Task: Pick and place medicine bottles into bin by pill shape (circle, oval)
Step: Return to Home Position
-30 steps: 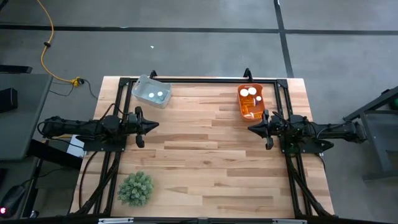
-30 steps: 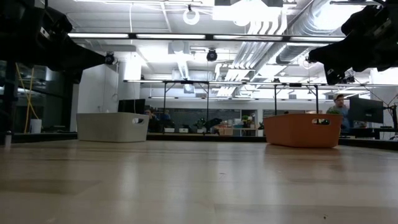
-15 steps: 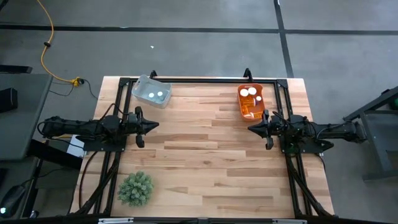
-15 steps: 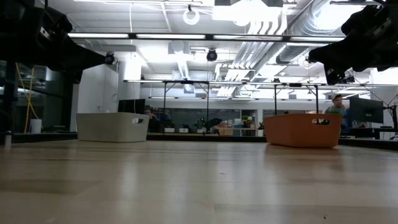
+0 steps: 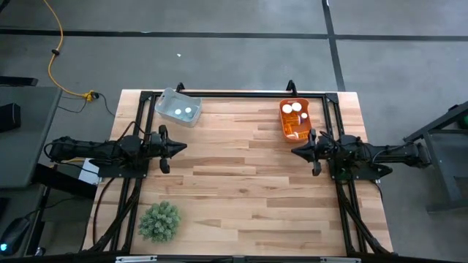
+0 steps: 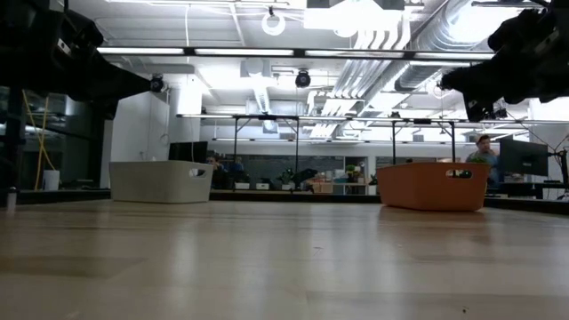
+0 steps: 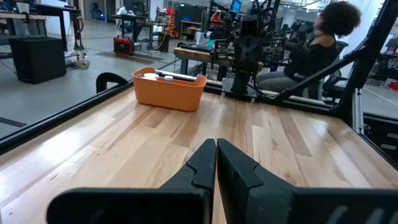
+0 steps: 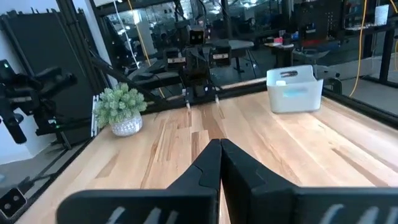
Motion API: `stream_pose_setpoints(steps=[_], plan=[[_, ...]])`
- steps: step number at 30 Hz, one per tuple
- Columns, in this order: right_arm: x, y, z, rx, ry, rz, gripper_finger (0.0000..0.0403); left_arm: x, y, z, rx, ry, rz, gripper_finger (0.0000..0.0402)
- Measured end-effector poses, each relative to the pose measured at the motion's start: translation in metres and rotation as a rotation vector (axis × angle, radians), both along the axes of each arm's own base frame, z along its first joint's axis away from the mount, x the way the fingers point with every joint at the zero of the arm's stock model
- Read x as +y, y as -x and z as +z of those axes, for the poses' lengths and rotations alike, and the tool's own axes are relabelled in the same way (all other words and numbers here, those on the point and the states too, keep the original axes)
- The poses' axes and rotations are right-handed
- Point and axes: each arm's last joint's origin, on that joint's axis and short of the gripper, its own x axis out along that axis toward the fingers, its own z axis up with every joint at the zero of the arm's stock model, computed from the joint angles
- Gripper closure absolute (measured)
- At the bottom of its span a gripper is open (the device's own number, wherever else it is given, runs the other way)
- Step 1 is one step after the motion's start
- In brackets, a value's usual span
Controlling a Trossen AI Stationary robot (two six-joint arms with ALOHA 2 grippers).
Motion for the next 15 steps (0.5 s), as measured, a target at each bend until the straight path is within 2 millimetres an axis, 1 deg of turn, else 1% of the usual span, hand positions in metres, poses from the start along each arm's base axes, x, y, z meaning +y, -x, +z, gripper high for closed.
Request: stream_pose_setpoints(steps=[5, 15], plan=[[0.0000, 0.0004, -0.0106, 0.112, -0.008, 0.000, 0.0403, 0.0000, 0.0000, 0.0000, 0.000, 0.000, 0.000, 0.0396], [0.0000, 0.0002, -0.0111, 0.123, -0.009, 0.001, 0.0403, 0.0000, 0.0000, 0.0000, 0.000, 0.000, 0.000, 0.0396]])
